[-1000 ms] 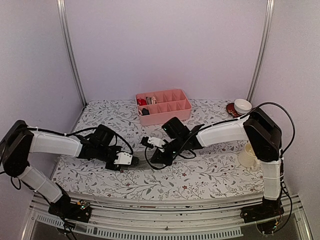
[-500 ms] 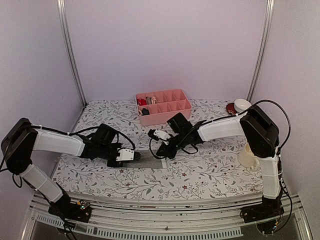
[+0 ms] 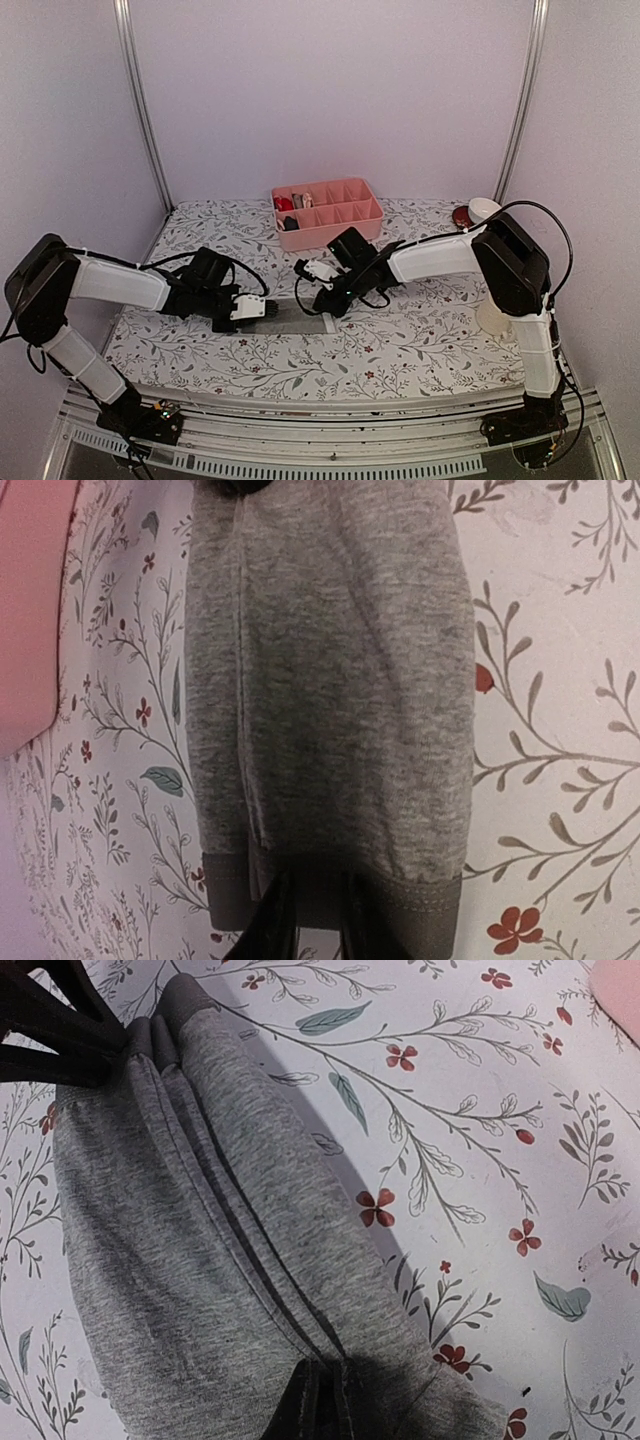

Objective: Roll the underwear
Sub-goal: Rotate the underwear at the center of the board.

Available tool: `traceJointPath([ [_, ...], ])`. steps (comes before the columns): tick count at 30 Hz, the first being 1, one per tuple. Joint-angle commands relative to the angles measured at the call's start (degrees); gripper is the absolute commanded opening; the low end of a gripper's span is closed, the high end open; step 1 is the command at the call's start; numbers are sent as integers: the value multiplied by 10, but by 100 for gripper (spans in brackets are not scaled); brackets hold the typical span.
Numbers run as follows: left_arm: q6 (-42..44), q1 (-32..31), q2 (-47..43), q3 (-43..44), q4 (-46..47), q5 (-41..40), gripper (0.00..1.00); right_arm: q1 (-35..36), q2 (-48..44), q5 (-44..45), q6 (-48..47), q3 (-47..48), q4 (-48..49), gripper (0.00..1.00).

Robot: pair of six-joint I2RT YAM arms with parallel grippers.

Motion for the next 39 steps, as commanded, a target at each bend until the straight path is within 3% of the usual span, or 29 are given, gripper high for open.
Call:
traceJointPath([
  [1,-9,12,9,-9,-4,-2,20,-2,11,18,12,7,-39,8],
  [10,-24,20,-3,-13,16,-6,41,-2,-65,44,16,-34,-28,18],
  [15,-33,21,-22,-24,36,-12,55,-3,-98,35,15,-55,-12,29],
  [17,-39,21,-35,-33,55,-17,66,-3,-111,25,15,-64,-3,33],
  [20,-52,24,-48,-50,106,-41,96,-2,-127,43,15,-77,9,42],
  [21,-56,26,-52,-54,123,-52,98,-2,-131,58,15,-82,12,46],
  [28,-77,43,-67,-80,225,-109,99,-12,-138,153,29,-105,29,74],
  [29,-78,44,-69,-86,242,-120,98,-14,-138,167,29,-107,29,81],
  [30,-80,45,-70,-89,257,-131,99,-15,-137,183,31,-108,29,97],
  [39,-86,52,-71,-99,292,-141,99,-27,-114,274,31,-101,16,99],
])
